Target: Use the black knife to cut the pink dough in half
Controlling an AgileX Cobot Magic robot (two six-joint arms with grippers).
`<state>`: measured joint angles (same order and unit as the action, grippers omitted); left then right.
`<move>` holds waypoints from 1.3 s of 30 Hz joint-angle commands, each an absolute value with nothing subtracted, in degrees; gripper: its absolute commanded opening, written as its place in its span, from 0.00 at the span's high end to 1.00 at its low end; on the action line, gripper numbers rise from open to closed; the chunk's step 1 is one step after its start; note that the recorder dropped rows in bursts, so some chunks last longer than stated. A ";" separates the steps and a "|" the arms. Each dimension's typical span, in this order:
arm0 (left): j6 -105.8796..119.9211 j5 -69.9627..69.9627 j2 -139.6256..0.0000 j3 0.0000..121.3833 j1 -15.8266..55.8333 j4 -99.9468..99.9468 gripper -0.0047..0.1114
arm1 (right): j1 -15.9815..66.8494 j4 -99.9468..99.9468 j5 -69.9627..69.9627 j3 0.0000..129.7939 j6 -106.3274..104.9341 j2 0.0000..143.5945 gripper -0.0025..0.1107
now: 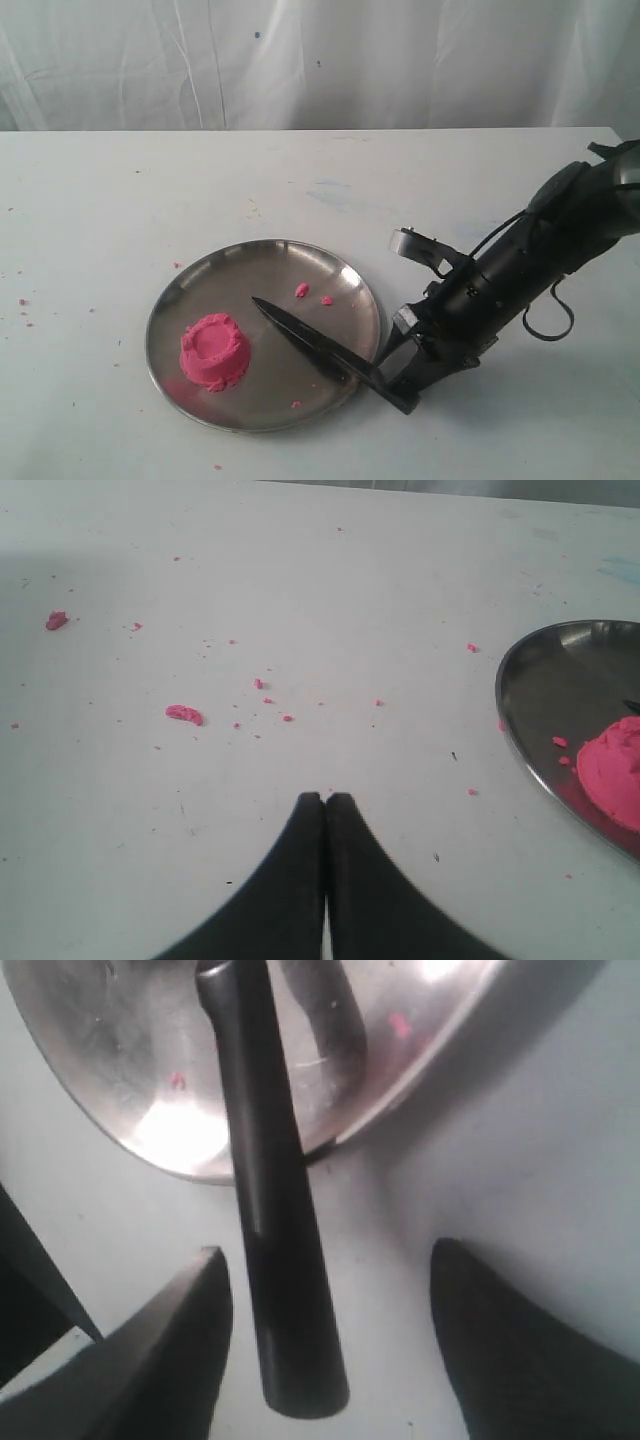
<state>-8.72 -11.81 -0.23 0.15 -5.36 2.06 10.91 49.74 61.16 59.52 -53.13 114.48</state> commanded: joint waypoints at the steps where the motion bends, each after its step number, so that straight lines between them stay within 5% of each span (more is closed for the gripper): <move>1: -8.56 -11.61 0.00 0.00 -5.04 2.52 0.96 | 10.92 53.90 63.57 59.25 -57.26 116.74 0.48; 15: -8.56 -11.61 0.00 0.00 -5.04 2.52 0.96 | 11.17 55.57 66.92 59.25 -59.40 121.19 0.50; 29: -8.56 -11.61 0.00 0.00 -5.04 2.52 0.96 | 13.57 53.91 66.17 59.25 -59.81 121.29 0.95; 39: -8.56 -11.61 0.00 0.00 -5.04 2.52 0.96 | 13.57 53.78 66.98 59.25 -59.81 118.25 0.98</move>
